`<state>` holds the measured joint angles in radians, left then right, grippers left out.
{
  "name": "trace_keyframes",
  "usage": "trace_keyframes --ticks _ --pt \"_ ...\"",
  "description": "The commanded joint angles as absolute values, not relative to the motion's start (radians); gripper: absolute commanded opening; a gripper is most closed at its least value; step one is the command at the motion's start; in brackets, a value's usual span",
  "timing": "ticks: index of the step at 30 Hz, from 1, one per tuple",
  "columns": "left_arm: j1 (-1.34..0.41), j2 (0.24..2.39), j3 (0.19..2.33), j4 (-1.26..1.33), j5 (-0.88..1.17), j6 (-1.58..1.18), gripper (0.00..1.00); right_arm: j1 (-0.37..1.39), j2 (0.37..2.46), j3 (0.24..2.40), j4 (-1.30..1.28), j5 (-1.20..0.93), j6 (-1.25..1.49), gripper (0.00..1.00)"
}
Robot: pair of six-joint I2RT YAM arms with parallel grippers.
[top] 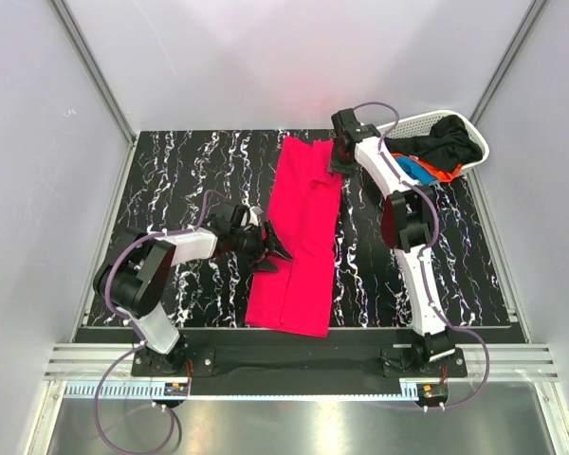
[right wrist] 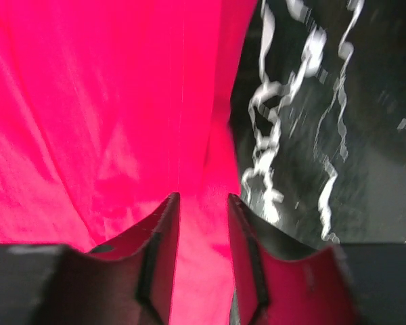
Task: Fold and stack the t-shirts
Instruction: Fold the tshirt
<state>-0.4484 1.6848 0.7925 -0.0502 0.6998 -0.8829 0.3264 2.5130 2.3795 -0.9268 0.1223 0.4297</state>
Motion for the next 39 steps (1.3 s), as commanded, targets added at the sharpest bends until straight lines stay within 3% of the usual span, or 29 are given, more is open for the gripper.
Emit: trace_keyframes --ticks 1,6,7,11,26,37,39 --pt "-0.446 1.703 0.819 -0.011 0.732 -0.880 0.67 0.314 2.537 2.509 -0.896 0.130 0.396 0.39" --pt "-0.448 1.709 0.822 -0.003 0.732 -0.882 0.67 0.313 2.592 2.603 -0.868 0.097 0.419 0.27" --pt "-0.446 1.710 0.824 -0.005 0.735 -0.882 0.67 0.313 2.612 2.618 -0.856 0.092 0.425 0.16" --pt "-0.446 1.718 0.831 -0.005 0.741 -0.885 0.67 0.310 2.661 2.655 -0.844 0.097 0.451 0.01" --pt "-0.436 1.710 0.762 0.000 0.744 -0.881 0.67 0.222 2.671 2.536 -0.819 0.095 0.381 0.01" --pt "-0.440 1.646 0.781 0.008 0.759 -0.903 0.68 0.235 2.698 2.641 -0.821 0.003 0.403 0.21" --pt "-0.440 1.626 0.790 0.006 0.753 -0.914 0.68 0.255 2.677 2.652 -0.821 0.003 0.426 0.28"
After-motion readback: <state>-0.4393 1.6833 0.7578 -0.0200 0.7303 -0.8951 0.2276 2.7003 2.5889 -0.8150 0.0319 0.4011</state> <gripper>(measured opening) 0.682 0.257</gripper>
